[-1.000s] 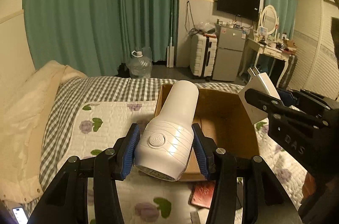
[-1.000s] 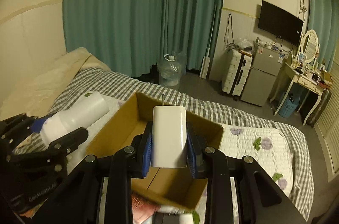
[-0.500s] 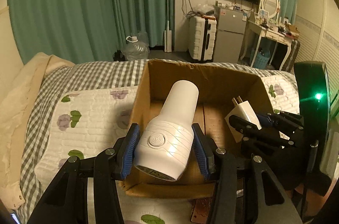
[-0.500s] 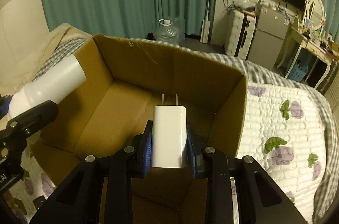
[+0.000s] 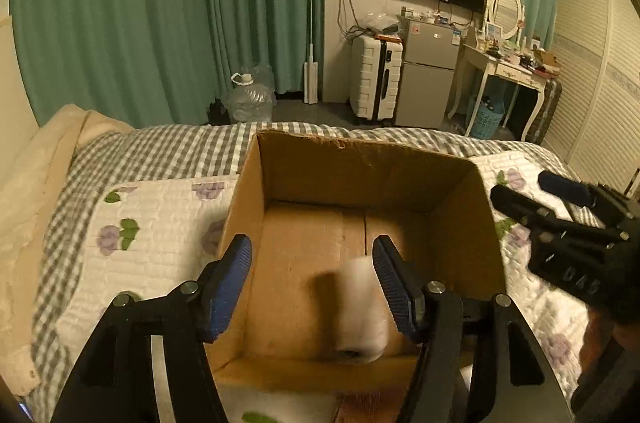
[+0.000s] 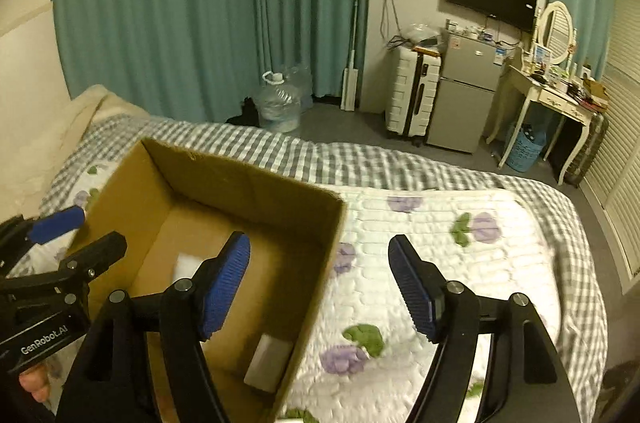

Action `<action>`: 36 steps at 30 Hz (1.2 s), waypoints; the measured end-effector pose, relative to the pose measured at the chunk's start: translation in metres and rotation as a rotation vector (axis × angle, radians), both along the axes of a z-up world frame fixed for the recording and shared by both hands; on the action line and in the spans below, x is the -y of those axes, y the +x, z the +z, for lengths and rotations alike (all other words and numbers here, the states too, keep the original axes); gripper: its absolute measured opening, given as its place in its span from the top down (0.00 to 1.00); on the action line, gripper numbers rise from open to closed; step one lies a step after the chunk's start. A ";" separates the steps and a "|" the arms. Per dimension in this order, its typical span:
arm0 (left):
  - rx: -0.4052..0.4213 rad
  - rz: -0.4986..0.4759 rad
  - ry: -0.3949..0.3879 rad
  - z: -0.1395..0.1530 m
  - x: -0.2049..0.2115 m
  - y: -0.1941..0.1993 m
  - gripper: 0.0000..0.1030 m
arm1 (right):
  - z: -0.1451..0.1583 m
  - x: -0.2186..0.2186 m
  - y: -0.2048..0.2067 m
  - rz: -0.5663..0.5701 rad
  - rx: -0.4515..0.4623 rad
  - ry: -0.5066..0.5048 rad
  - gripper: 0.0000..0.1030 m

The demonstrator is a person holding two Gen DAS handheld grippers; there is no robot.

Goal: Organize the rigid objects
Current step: 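Drop the hair dryer into the box with the left gripper while the right gripper carries a white charger there, then grasp the black TV remote with the right gripper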

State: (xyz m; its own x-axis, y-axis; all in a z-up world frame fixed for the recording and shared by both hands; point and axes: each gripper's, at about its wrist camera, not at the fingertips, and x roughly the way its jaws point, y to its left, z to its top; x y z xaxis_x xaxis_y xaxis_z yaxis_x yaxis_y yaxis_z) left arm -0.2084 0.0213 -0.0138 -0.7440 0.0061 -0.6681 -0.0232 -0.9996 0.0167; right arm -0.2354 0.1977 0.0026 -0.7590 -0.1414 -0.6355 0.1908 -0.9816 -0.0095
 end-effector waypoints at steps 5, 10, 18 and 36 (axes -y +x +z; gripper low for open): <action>-0.041 -0.003 -0.002 0.038 0.004 0.046 0.36 | 0.050 -0.005 0.045 0.010 -0.055 0.002 0.23; -0.077 0.018 -0.025 0.071 0.015 0.104 0.33 | 0.090 0.004 0.113 0.056 -0.104 0.012 0.16; -0.070 0.081 -0.071 0.058 0.042 0.184 0.31 | 0.063 0.036 0.205 0.191 -0.058 0.049 0.16; 0.094 0.170 -0.104 -0.066 0.082 0.203 0.31 | -0.125 0.140 0.202 0.475 0.227 0.147 0.34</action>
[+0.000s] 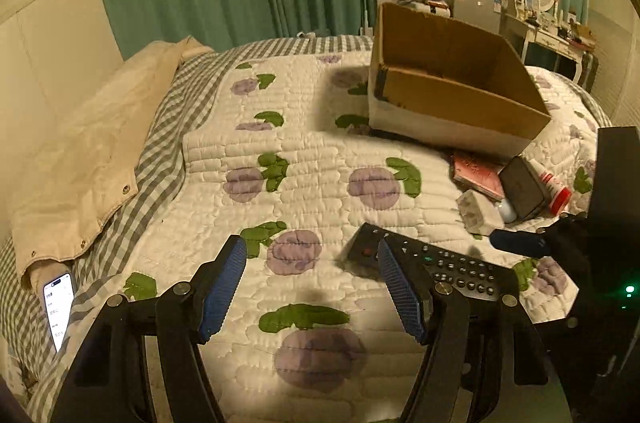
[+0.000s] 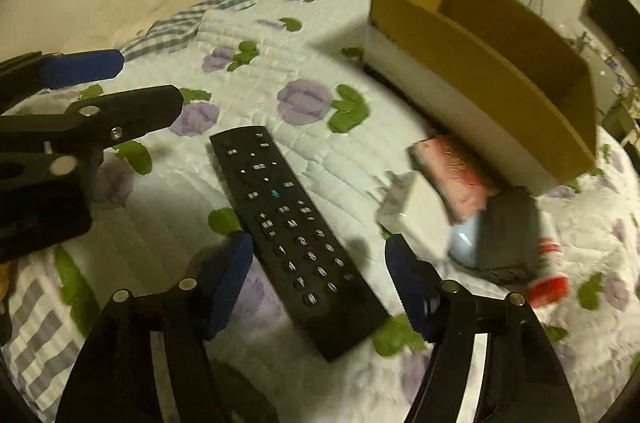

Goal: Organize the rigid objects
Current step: 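Grasp the black TV remote with the right gripper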

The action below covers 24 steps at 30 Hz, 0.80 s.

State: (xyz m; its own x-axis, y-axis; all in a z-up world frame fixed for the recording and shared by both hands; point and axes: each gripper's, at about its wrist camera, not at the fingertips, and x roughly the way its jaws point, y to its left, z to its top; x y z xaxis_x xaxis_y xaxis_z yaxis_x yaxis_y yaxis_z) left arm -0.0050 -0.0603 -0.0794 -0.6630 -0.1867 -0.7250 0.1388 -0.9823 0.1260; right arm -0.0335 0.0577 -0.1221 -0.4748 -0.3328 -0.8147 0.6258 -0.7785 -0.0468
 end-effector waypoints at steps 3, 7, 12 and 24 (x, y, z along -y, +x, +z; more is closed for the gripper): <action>0.013 0.017 0.020 -0.003 0.009 -0.003 0.31 | -0.009 0.010 -0.004 0.024 0.007 -0.003 0.43; 0.025 0.024 0.027 -0.003 0.011 -0.005 0.31 | -0.014 0.016 -0.005 0.031 -0.020 -0.002 0.52; 0.026 0.016 0.006 0.000 0.003 -0.005 0.31 | 0.014 -0.013 0.007 -0.027 -0.060 -0.074 0.74; 0.049 -0.163 0.055 -0.002 -0.081 -0.038 0.31 | 0.060 -0.128 -0.004 -0.291 -0.061 -0.178 0.81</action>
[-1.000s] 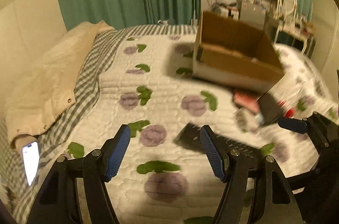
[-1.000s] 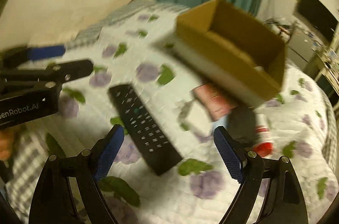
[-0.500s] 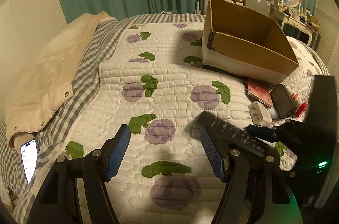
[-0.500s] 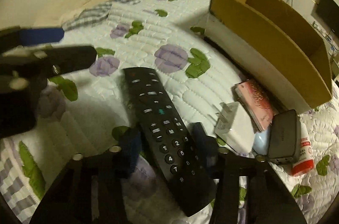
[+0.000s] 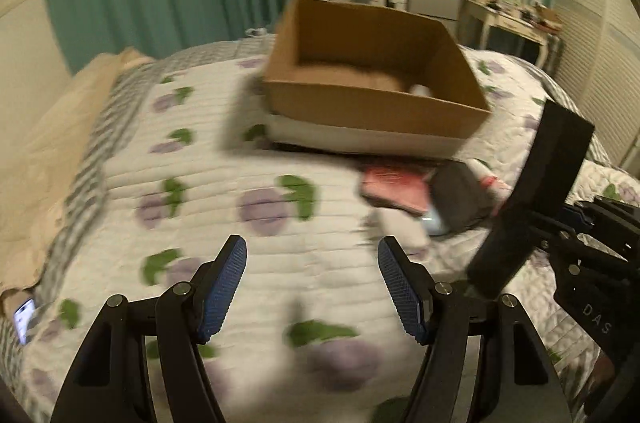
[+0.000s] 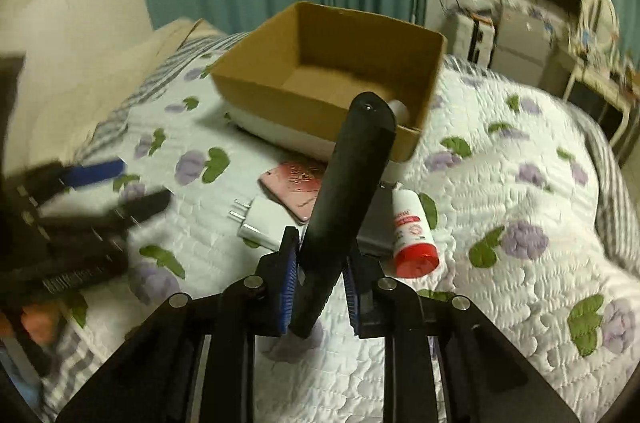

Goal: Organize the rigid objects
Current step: 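Grasp the black TV remote with the right gripper, then grasp a white charger with the left gripper and drop it into the box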

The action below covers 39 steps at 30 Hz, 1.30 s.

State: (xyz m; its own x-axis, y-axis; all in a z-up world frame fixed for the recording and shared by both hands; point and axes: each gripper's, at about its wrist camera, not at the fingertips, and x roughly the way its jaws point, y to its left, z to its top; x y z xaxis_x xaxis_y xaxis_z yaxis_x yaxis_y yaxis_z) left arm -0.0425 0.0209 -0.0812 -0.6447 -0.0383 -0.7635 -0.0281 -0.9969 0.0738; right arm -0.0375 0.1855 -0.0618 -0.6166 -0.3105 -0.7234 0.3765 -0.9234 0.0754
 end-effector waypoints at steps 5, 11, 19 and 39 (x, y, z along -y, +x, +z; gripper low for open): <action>0.055 -0.071 -0.029 -0.026 -0.031 -0.019 0.31 | 0.006 -0.005 -0.007 -0.022 -0.026 0.021 0.81; 0.103 -0.111 -0.031 -0.046 -0.043 -0.046 0.31 | 0.013 -0.033 -0.022 -0.111 -0.011 0.020 0.81; 0.162 -0.174 0.007 -0.064 -0.050 -0.054 0.34 | 0.002 -0.038 -0.032 -0.115 0.029 -0.008 0.81; 0.160 -0.194 0.230 -0.057 -0.040 -0.054 0.78 | 0.000 -0.033 -0.029 -0.123 0.027 0.013 0.81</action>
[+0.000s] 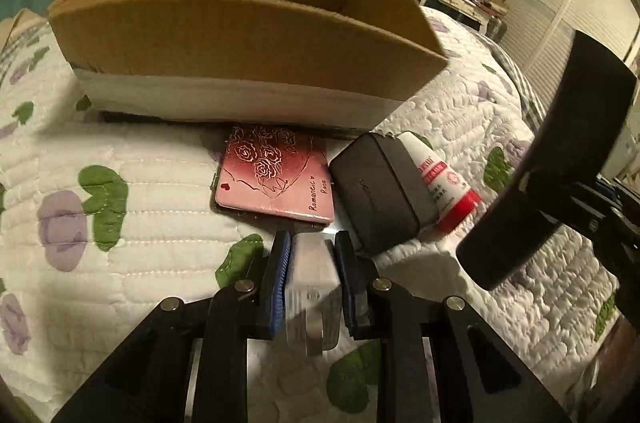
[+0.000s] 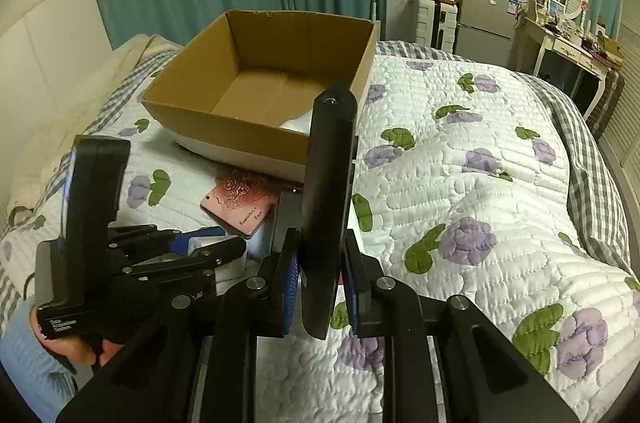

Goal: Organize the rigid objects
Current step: 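Grasp a white charger with the left gripper and drop it into the box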

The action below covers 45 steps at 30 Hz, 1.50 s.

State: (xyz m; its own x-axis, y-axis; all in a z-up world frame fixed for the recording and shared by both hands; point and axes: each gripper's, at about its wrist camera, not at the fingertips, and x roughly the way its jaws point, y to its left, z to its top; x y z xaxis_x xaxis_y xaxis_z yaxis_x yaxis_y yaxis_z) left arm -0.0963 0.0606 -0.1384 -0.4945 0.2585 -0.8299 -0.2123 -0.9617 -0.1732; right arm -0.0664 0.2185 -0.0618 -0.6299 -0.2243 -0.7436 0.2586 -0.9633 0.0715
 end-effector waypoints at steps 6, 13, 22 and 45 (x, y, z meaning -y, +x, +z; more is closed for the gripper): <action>-0.077 0.001 -0.069 0.030 -0.001 0.023 0.79 | 0.010 0.002 0.006 0.010 -0.025 0.001 0.81; -0.185 0.058 -0.063 0.079 0.015 0.040 0.79 | 0.043 0.011 0.015 0.045 -0.088 -0.009 0.81; -0.363 0.123 -0.086 0.163 0.030 0.010 0.79 | 0.110 0.032 -0.009 0.101 -0.209 0.008 0.81; -0.289 0.144 -0.207 0.100 0.041 -0.109 0.39 | 0.053 0.064 -0.145 0.167 -0.071 0.053 0.81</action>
State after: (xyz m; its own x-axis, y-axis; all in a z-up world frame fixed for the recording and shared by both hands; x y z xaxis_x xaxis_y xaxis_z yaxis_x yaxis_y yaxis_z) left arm -0.2052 0.0194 -0.0387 -0.7350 0.0111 -0.6780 -0.0840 -0.9937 0.0748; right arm -0.2114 0.1542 -0.0092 -0.6382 -0.2917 -0.7125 0.4181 -0.9084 -0.0026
